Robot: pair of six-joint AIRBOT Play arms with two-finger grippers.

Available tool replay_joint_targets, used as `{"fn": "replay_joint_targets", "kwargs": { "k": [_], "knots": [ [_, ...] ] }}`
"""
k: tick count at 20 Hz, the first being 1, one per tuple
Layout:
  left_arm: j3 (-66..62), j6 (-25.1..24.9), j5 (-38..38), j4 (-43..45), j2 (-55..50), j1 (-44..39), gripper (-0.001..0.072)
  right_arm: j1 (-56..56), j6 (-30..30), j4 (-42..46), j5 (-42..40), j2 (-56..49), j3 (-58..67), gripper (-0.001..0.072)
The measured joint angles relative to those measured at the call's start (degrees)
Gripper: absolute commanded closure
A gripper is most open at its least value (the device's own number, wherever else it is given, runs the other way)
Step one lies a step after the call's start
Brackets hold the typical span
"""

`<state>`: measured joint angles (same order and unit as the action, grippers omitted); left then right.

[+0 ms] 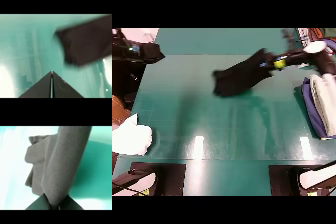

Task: Fold the shirts.

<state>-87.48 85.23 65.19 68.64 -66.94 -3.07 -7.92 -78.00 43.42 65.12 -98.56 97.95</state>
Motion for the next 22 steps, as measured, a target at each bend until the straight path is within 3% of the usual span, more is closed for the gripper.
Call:
{"fn": "replay_joint_targets", "kwargs": {
  "k": [7, 14, 22],
  "knots": [
    [0.0, -0.15, -0.7, -0.26, 0.0, -5.53, 0.0679, 26.01, -3.06, 3.82, -8.33, 10.75, -7.39, 0.0695],
    [0.0, 0.2, -1.27, -0.44, 0.0, -6.21, 0.0678, 35.89, -3.5, 4.15, -10.84, 12.46, -3.41, 0.0695],
    [0.0, 0.26, -0.83, -0.46, 0.0, -6.21, 0.0678, 38.05, -2.69, 7.78, 0.85, 14.25, 9.29, 0.0695]
  ]
}}
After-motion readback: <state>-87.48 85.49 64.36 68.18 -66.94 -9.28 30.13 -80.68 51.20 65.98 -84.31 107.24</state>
